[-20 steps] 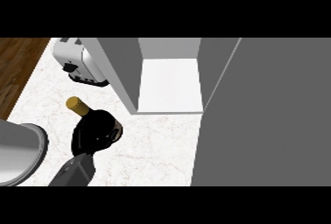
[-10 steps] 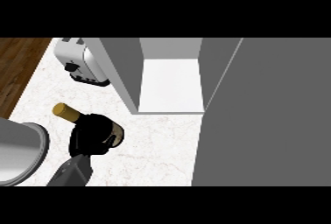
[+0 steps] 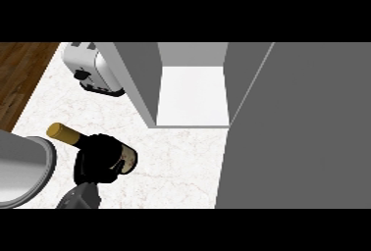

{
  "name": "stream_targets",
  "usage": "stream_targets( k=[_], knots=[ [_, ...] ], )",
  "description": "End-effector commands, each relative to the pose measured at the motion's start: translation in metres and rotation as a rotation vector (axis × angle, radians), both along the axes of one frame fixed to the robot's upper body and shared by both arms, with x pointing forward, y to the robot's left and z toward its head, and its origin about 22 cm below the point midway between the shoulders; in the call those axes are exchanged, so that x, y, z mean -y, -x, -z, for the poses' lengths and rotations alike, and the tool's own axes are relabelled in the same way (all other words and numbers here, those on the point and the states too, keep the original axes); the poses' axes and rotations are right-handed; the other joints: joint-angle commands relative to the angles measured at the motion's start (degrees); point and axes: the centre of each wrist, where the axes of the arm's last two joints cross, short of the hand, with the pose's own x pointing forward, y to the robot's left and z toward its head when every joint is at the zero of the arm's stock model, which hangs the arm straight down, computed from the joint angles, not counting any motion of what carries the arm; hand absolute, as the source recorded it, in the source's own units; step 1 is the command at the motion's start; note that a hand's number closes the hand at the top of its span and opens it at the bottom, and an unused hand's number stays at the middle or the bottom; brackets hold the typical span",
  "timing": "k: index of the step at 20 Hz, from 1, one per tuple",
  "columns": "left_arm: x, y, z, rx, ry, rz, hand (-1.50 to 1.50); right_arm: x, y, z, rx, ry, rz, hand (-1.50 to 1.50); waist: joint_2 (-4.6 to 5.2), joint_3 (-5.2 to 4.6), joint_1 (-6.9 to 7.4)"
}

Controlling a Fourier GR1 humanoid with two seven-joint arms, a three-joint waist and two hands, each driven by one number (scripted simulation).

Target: Pick up the wine, place it into the cabinet and close the cabinet

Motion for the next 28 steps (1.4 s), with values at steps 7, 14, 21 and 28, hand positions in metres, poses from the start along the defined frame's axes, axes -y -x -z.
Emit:
stream_targets(
  k=[7,14,21,28],
  knots=[
    [0.053,-0.008,-0.031,0.085,-0.014,0.136,1.5,-0.01,0.014,-0.009,0.015,-0.045,-0.053,-1.5,-0.05,-0.01,-0.04],
    [0.084,0.021,-0.072,0.042,-0.009,0.193,1.5,-0.001,0.013,0.001,-0.001,-0.041,-0.025,-1.5,-0.1,0.03,0.15],
    [0.134,0.014,-0.085,-0.011,0.031,0.18,1.5,0.008,0.012,-0.01,0.009,-0.029,-0.04,-1.5,0.06,-0.02,-0.29],
    [0.171,0.019,-0.074,-0.053,0.015,0.138,1.5,0.003,-0.013,-0.008,-0.007,-0.039,-0.047,-1.5,0.17,-0.05,-0.41]
  ],
)
